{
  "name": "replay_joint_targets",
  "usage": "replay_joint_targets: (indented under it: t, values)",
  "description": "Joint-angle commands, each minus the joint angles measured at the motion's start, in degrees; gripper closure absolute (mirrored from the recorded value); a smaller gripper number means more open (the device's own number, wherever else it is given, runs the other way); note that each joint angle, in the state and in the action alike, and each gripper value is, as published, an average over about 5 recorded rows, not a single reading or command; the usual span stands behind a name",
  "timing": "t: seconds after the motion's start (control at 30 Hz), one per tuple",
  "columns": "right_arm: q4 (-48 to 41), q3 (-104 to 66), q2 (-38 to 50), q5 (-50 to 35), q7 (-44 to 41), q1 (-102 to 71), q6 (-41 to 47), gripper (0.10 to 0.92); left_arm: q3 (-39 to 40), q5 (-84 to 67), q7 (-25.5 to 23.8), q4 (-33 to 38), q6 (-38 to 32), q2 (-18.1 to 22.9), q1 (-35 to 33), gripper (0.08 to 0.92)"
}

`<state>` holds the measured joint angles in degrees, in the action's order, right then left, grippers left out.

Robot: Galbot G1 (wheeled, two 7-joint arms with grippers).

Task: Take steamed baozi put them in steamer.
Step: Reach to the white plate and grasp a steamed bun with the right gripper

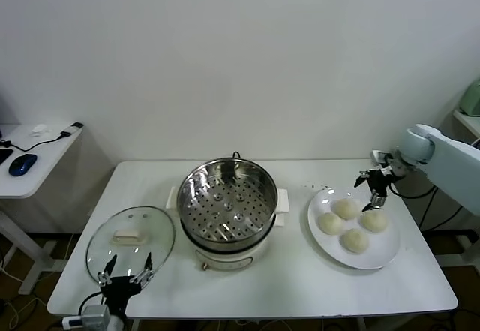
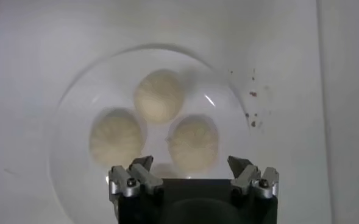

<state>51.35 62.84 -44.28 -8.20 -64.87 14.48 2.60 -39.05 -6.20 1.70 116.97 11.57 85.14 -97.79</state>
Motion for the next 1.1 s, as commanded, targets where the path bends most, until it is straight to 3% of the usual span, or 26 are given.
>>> replay_joint_targets:
  t: [0.03, 0.67, 1.1]
  values:
    - [-7.5, -0.5, -6.5, 3.2, -0.4, -3.6, 0.6, 0.203, -0.1, 0.0, 0.0, -0.4, -0.3, -0.1, -0.1, 0.177]
    - [-16.7, -11.0, -10.7, 10.9, 2.0, -9.7, -1.3, 0.203, 0.1, 0.0, 0.2, -1.1, -1.1, -0.1, -0.7, 0.177]
    - [-15.3, -11.7, -10.4, 9.8, 1.9, -10.1, -2.7, 0.289, 0.3, 0.1, 0.3, -1.2, -1.5, -0.2, -0.7, 0.177]
